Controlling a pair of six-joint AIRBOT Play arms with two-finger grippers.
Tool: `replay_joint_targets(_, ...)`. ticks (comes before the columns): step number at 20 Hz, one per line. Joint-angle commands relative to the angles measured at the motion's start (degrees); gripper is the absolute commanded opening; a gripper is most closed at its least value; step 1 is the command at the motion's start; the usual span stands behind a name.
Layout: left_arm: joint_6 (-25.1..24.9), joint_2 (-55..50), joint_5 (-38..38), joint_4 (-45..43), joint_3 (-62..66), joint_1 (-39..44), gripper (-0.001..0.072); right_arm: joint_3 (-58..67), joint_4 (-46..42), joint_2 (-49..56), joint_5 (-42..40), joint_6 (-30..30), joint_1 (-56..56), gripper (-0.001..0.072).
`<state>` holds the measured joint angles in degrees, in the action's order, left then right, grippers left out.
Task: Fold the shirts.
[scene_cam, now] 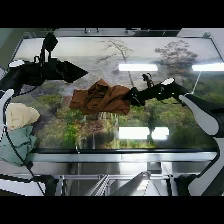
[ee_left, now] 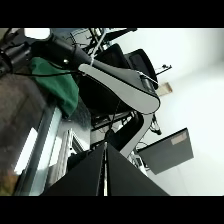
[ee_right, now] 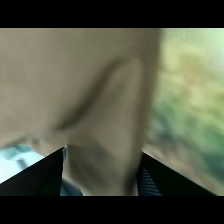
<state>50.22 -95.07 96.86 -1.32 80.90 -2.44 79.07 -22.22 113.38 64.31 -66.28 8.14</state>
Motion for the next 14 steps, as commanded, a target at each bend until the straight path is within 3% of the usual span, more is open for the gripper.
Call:
replay_joint_targets(1,-0.8,0.0,0.7,0.0,0.0,0.0,0.0004,0.8,8.9,2.7,-1.0,1.7,2.8,0.0444)
replay_joint_targets(2,-0.8,0.0,0.7,0.0,0.0,0.0,0.0003,0.8,11.2,2.7,-0.3,3.3,3.2,0.0132)
replay_joint_targets(3,-0.8,0.0,0.7,0.0,0.0,0.0,0.0003,0.8,14.1,2.6,1.4,4.9,3.3,0.0024)
replay_joint_targets(5,-0.8,0.0,1.0,0.0,0.0,0.0,0.0003,1.4,14.8,0.6,8.0,5.7,2.4,0.0023)
replay_joint_targets(7,-0.8,0.0,2.1,0.0,0.0,0.0,0.0004,1.5,7.0,-5.0,14.4,0.9,-0.3,0.0022)
replay_joint_targets(9,-0.8,0.0,2.6,0.0,0.0,0.0,0.0003,2.5,-9.4,-13.9,19.6,-8.3,-4.7,0.0022)
replay_joint_targets(12,-1.0,0.0,2.6,0.0,0.0,0.0,0.0003,13.9,-46.8,-26.8,26.9,-25.2,-14.7,0.0022)
replay_joint_targets(13,-1.1,0.0,2.6,0.0,0.0,0.1,0.0004,18.3,-54.8,-29.9,27.0,-29.2,-18.2,0.0022)
replay_joint_targets(14,-1.2,0.0,2.6,0.0,0.0,0.2,0.0004,22.6,-55.8,-32.4,26.6,-29.4,-22.4,0.0022)
